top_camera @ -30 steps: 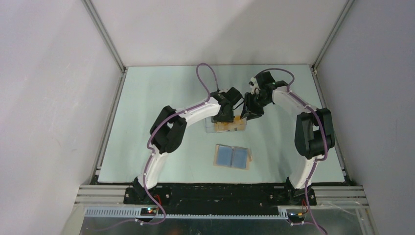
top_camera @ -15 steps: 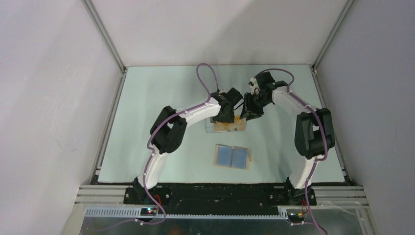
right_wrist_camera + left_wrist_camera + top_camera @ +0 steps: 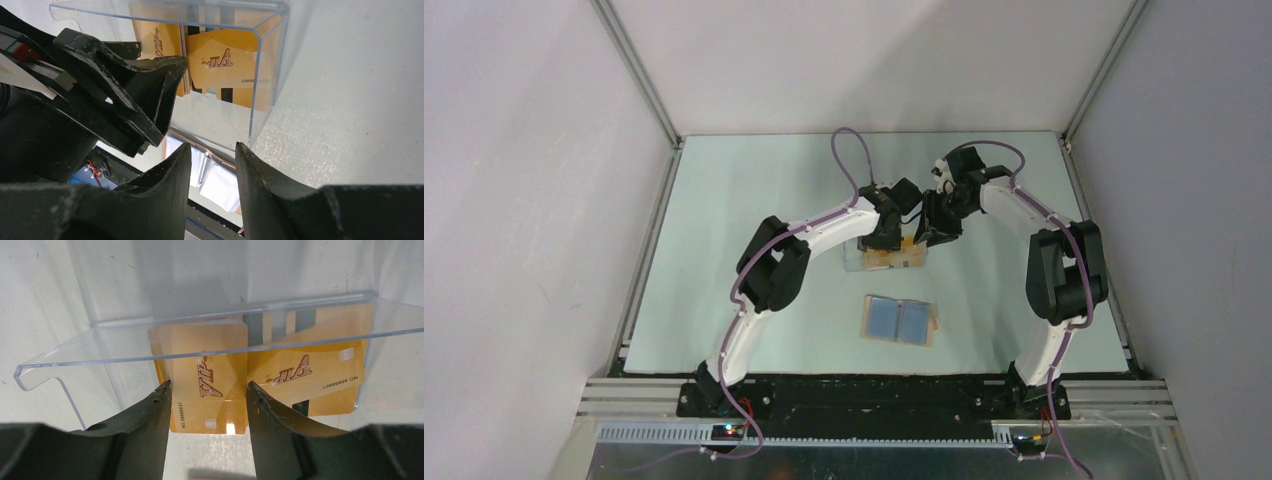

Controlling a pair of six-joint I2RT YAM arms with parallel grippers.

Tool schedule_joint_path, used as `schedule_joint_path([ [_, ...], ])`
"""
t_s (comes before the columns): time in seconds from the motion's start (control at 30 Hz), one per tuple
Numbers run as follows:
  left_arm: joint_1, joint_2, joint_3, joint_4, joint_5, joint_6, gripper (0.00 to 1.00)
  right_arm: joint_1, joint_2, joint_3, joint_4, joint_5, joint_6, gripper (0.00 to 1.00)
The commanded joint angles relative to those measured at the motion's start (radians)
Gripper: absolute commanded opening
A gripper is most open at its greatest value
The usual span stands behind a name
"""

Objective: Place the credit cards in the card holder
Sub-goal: Pick up the credit card from the storage box.

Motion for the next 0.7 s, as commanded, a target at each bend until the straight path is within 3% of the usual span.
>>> schedule_joint_path([
  [0.0,-0.016,0.078,0.020,-0.018,0.058,-0.002,0.47,0.010,-0.003,-0.006,0.013,-0.019,-0.002,0.42],
  [0.67,-0.015,-0.069,0.046,-0.014,0.042,-0.004,0.34,0.002,-0.037,-0.018,0.015,-0.026,0.002,0.43],
])
